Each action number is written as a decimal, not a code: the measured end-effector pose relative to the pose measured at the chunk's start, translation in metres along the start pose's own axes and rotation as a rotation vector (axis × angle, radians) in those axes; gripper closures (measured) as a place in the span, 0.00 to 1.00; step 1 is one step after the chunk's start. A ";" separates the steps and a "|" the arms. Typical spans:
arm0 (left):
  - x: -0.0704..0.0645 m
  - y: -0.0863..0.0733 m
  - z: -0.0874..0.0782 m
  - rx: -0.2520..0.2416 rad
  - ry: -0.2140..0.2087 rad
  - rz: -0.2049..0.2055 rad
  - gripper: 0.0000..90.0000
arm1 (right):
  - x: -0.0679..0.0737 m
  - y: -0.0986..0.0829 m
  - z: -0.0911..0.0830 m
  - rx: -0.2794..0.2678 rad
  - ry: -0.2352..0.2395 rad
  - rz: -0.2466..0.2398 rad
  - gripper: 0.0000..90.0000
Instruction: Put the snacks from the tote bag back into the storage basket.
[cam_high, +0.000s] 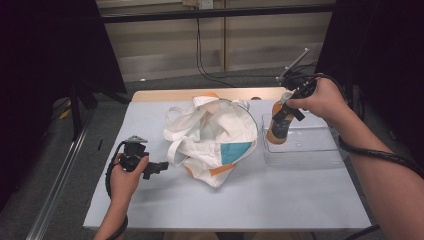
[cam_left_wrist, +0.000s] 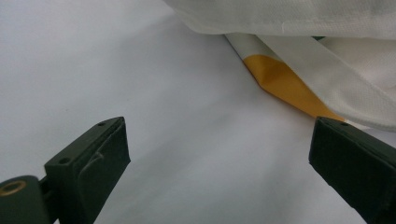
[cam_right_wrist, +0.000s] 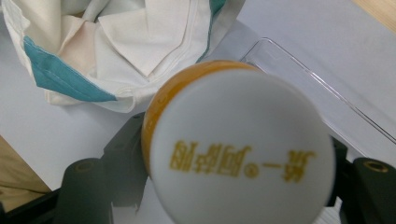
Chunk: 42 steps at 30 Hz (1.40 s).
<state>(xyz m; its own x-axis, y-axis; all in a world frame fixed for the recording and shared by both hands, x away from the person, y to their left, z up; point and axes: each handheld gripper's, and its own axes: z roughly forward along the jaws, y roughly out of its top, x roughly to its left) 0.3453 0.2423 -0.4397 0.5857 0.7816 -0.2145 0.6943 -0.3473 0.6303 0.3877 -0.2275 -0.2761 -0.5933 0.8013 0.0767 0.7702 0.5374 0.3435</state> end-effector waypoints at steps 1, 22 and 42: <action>0.000 0.000 0.000 0.000 -0.001 -0.003 0.05 | 0.000 -0.001 0.001 -0.001 0.001 0.000 0.34; 0.001 0.000 0.000 0.003 0.000 0.003 0.05 | 0.001 -0.011 0.018 0.037 -0.021 0.002 0.34; 0.000 -0.001 0.000 0.004 -0.001 -0.001 0.05 | -0.003 -0.024 0.031 0.050 -0.011 0.020 0.34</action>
<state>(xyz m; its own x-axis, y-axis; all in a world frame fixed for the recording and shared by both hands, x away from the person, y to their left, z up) 0.3449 0.2426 -0.4399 0.5852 0.7816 -0.2161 0.6969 -0.3485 0.6267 0.3777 -0.2346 -0.3137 -0.5751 0.8148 0.0731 0.7929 0.5331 0.2952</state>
